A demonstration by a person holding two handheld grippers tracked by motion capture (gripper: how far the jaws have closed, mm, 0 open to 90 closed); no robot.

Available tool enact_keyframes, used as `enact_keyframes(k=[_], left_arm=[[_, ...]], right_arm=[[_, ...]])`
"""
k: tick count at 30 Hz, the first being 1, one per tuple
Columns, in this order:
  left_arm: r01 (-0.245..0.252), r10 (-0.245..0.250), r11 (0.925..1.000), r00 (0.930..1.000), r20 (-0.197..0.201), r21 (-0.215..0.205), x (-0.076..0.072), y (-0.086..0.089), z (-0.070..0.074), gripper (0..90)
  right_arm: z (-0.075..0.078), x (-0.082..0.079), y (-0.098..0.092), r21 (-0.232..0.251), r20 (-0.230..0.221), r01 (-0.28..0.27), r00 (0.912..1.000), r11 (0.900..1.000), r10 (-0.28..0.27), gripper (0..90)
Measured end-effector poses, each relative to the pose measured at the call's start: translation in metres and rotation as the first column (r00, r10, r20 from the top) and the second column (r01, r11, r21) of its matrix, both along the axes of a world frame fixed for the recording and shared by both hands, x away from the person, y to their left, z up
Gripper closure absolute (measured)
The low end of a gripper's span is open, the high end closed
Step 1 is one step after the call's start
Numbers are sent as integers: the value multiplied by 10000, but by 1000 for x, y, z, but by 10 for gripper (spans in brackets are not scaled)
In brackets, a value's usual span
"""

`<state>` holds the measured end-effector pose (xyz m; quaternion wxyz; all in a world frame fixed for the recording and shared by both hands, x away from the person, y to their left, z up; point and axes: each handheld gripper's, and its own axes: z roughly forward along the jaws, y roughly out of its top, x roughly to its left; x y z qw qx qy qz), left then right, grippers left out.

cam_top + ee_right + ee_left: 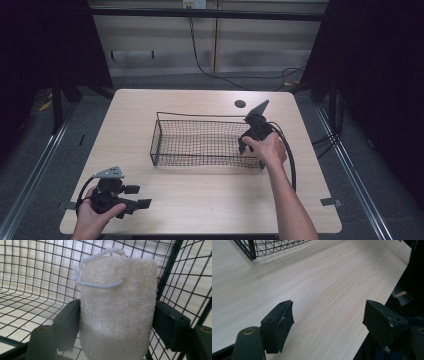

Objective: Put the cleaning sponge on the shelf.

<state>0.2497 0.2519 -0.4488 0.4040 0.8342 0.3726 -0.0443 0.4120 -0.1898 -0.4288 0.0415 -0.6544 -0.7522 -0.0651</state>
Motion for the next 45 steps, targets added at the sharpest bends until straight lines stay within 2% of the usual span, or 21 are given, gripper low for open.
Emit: enact_keyframes(k=[6,16,23,38,45], left_arm=[[2,-2,10000,10000,-7,-5,0,0,0,234],[-8,8,10000,10000,-7,-23,0,0,0,232],[-10,10,10000,10000,3,-28,0,0,0,232],[-38,38,10000,10000,5,-34,0,0,0,232],[-6,6,10000,10000,-19,-21,0,0,0,231]], right_arm=[[-8,0,4,-171,-61,-33,10000,9998,32,269],[-13,2,11,-533,-302,7,9995,9986,-23,267],[-16,3,14,-717,-306,-79,9995,9974,57,265],[-15,3,15,-717,-497,-192,9986,9972,157,238],[-13,2,13,-473,-450,-204,9988,9987,183,206]])
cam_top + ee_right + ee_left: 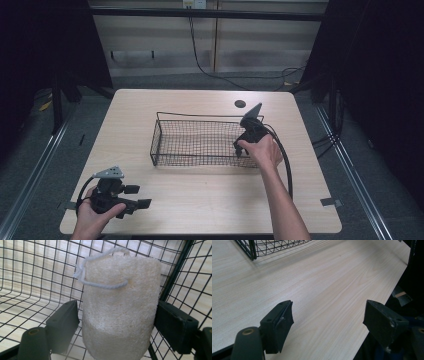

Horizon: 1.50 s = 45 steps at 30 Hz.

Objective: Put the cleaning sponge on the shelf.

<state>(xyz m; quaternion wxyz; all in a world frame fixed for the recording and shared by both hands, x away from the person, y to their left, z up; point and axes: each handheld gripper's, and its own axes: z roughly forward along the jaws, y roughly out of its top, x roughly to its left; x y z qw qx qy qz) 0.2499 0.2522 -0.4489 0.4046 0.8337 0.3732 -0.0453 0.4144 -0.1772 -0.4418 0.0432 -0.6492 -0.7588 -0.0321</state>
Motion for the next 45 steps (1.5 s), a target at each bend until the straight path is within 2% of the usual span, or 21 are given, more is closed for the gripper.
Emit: enact_keyframes(k=[9,16,22,31,35,45], left_arm=[[15,-15,10000,10000,-4,22,0,-1,0,232],[8,-8,10000,10000,-1,18,0,0,0,232],[-24,24,10000,10000,-20,27,0,-1,0,232],[-12,12,10000,10000,7,7,0,0,0,232],[-12,12,10000,10000,10,8,0,0,0,232],[12,-12,10000,10000,-36,11,0,-1,0,232]], right_arm=[[4,-1,-4,263,78,-40,10000,9996,38,171],[9,-3,-8,580,224,78,9997,9983,-91,168],[12,-4,-8,756,219,-65,9997,9971,48,190],[26,-5,-9,728,501,-205,9986,9971,169,183],[30,-6,-12,905,578,-68,9983,9959,15,167],[41,-12,-19,1201,868,-205,9962,9926,101,163]])
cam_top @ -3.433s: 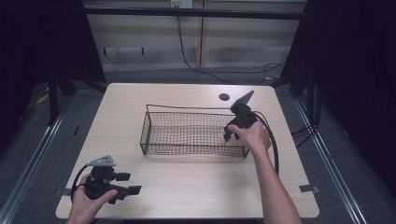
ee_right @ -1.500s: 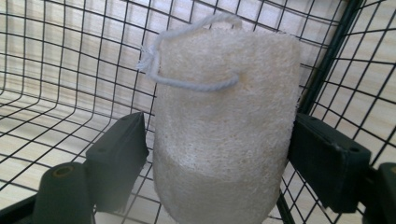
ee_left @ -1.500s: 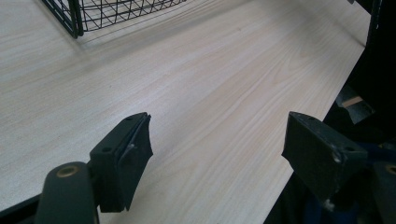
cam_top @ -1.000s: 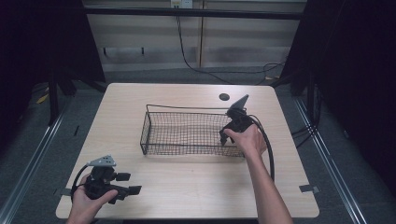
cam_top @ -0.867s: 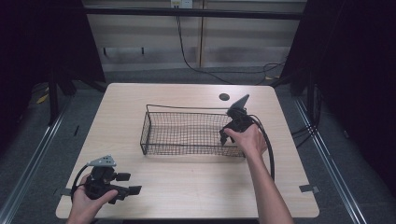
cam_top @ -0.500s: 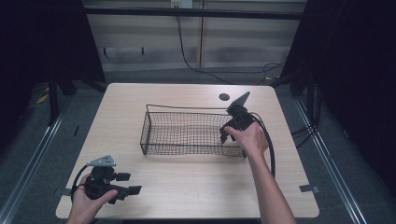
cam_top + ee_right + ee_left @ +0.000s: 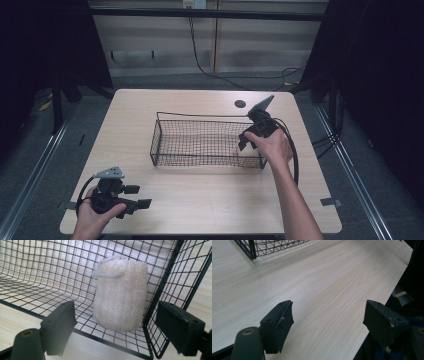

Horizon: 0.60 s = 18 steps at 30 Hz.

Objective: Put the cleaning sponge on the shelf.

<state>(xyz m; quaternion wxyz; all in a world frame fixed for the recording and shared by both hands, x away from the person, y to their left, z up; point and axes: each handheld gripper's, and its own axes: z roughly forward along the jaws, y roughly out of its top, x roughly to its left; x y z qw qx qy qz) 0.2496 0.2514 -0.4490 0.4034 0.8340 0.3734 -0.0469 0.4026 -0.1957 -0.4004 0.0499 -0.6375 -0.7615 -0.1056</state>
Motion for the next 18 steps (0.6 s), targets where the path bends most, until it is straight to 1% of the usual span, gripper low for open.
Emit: enact_keyframes(k=[1,3,5,10,13,15,18], left_arm=[[32,-32,10000,10000,-2,23,0,0,0,232],[-14,14,10000,10000,7,40,0,-1,0,231],[-21,21,10000,10000,5,-1,0,-1,0,231],[-39,39,10000,10000,38,17,0,0,0,232],[-41,41,10000,10000,-7,17,0,0,-1,231],[-45,45,10000,10000,33,40,0,0,-1,231],[-38,38,10000,10000,2,42,0,0,-1,232]], right_arm=[[1,-1,0,8,-48,-8,10000,10000,8,163],[2,-2,-1,-33,15,-119,9999,9999,119,166],[2,-4,0,38,194,-216,9996,9998,215,174],[4,-10,-1,115,419,-364,9985,9993,359,183],[5,-15,-2,144,725,-410,9966,9991,399,198],[7,-18,-3,244,905,-406,9952,9989,383,198],[10,-22,-3,397,1085,-602,9925,9974,556,197]])
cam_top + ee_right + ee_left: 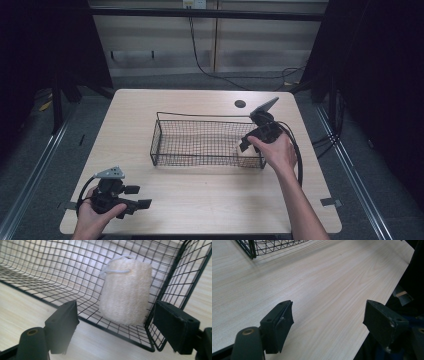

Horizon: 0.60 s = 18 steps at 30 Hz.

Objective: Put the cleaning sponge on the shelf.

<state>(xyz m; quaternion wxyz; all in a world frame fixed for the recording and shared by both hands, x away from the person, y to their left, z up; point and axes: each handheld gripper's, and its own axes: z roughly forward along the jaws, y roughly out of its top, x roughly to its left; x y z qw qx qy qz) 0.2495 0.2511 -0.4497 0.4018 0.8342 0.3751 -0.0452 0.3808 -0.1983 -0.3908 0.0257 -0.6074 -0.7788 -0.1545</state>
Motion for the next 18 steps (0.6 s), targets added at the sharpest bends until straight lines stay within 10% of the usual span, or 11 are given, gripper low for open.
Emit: enact_keyframes(k=[18], left_arm=[[-13,13,10000,10000,-2,20,0,0,0,231]], right_arm=[[9,-34,21,786,929,-1354,9874,9877,1280,193]])
